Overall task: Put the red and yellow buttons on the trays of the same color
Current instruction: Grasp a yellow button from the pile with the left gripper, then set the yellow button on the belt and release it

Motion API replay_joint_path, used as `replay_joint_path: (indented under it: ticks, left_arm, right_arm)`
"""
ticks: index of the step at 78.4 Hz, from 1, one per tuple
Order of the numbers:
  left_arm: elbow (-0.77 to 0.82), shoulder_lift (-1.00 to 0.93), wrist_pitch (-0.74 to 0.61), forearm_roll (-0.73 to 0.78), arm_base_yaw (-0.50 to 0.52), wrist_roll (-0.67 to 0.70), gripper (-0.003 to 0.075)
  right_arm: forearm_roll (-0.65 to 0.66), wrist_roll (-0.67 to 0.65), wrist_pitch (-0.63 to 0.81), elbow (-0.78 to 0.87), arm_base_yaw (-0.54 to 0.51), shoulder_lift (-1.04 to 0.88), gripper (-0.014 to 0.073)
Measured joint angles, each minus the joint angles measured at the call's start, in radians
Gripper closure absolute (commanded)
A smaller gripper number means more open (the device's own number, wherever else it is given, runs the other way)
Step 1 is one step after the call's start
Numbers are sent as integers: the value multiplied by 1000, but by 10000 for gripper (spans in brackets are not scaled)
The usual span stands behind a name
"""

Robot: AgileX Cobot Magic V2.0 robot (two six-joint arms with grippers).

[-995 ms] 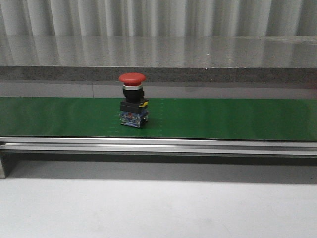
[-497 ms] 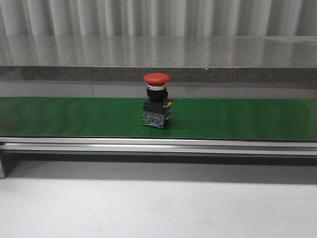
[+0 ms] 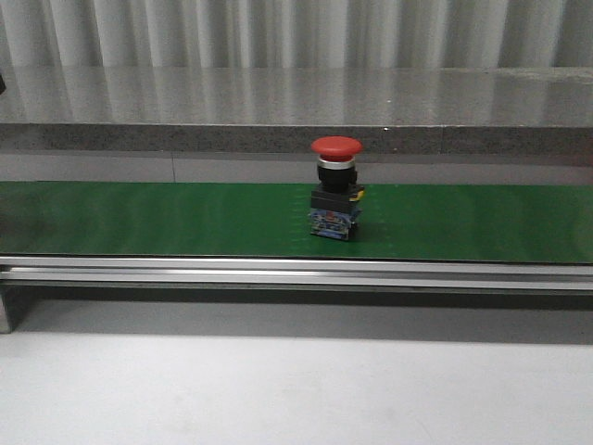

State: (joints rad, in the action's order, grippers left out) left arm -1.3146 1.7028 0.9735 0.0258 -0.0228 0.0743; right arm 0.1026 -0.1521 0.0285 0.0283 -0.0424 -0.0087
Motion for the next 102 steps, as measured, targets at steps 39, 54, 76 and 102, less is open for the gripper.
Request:
replay_joint_path:
  ticks: [39,54,76,102]
  left_arm:
    - [123,-254,-250,-4,-150,0,544]
    - [344,-476,-415,-4,-165,0,741]
    - [598,-826,-484,-4,-165,0,741]
    - [767,-1202,-450,-14,-165,0,741]
  right_arm:
    - [0,0,0,0,0,0,661]
    - [0,0,0,0,0,0,661]
    - [0,0,2,0,0,0,661]
    - [0,0,-286,-237,0,80,661]
